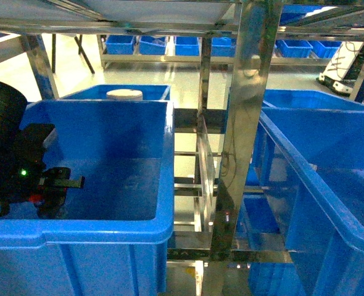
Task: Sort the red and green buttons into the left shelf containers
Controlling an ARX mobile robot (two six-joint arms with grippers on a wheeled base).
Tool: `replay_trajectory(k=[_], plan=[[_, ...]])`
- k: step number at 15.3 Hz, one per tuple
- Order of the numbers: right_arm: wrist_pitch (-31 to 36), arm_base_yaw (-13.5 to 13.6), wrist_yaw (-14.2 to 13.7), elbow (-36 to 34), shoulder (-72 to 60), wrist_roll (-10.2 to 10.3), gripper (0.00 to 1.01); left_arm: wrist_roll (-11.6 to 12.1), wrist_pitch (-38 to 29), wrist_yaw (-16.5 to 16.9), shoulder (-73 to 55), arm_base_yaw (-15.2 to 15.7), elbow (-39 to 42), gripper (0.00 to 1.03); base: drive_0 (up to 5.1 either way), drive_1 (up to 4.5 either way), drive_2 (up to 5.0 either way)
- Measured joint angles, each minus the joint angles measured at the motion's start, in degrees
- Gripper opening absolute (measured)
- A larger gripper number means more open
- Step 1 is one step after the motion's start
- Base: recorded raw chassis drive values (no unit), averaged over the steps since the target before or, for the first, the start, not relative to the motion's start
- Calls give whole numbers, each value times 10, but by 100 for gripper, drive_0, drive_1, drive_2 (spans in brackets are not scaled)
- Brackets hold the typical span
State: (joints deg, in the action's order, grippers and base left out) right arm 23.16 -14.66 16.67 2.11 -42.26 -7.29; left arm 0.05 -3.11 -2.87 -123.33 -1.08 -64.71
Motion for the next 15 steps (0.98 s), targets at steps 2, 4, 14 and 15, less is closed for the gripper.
replay_trajectory(k=[2,4,14,15], plan=[[0,0,0,0,0,0,98,-2,-5,5,2,-3,-1,65,0,0,0],[0,0,0,0,0,0,98,-8,-22,12,16,-17,12,85,0,0,0],[0,0,0,0,0,0,98,-119,-224,13,268,-51,289,98,0,0,0],[0,0,0,0,0,0,98,-128,-235,10,298,-53,318,98,0,0,0]])
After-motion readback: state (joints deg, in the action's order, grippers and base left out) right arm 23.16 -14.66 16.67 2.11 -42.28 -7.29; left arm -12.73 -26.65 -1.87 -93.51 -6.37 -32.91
